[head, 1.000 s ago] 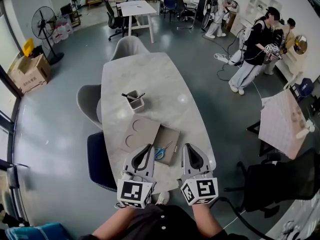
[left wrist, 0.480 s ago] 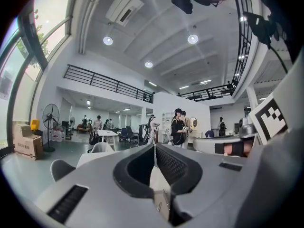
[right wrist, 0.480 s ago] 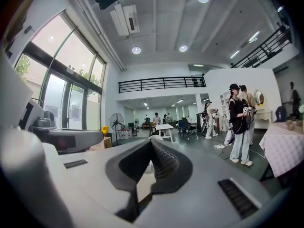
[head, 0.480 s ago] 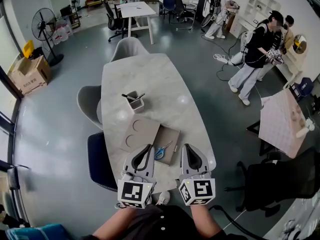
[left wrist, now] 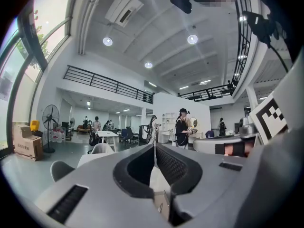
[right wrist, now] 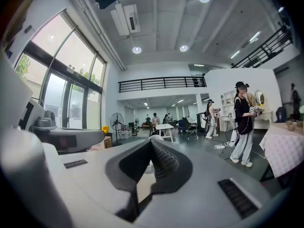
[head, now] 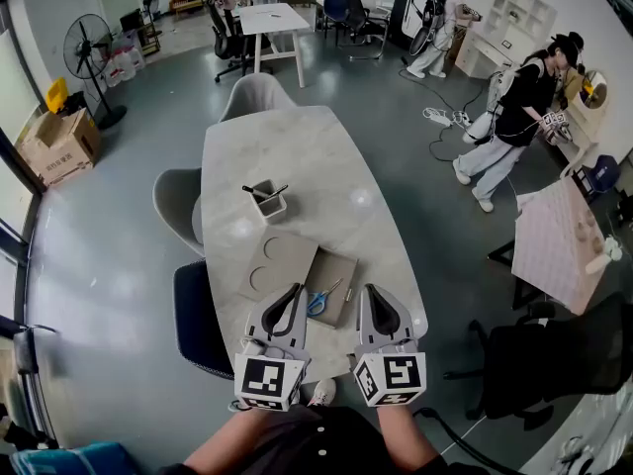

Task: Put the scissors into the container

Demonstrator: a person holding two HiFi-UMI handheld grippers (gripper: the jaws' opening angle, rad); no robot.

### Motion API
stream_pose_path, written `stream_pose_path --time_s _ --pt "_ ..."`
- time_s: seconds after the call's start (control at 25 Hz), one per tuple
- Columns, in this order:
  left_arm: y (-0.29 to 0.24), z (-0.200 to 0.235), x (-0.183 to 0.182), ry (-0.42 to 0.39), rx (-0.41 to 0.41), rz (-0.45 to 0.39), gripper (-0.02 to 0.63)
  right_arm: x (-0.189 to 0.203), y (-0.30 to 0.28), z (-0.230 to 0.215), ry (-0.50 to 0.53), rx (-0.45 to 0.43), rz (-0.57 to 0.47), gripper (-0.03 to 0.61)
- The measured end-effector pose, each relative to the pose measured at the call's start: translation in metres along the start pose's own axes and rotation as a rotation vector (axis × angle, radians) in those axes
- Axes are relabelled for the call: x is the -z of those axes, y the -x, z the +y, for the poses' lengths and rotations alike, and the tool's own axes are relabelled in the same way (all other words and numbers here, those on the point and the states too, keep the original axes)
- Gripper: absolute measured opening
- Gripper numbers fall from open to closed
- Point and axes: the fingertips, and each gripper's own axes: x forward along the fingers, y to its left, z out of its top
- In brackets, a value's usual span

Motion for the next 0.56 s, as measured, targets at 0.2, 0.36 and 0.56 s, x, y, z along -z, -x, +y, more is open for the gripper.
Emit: stream_pose_path --time_s 0.2,0.36,0.56 --pt "-0.0012 0.0007 0.0016 0.006 0.013 -0.019 0.025 0.0005 -0.0017 0.0024 0.01 -0.001 0.001 -0.004" --pt "-0.0013 0.0037 0.0015 0.004 0.011 -0.021 0.025 -0.0005 -0.003 0.0042 0.008 0.0 0.0 -0.003" --pt "-0.0003 0.0016 0.0036 0.0 0.016 -0.011 0.025 -0.0007 -0.0017 0.0037 0.008 0.001 -0.002 -0.003"
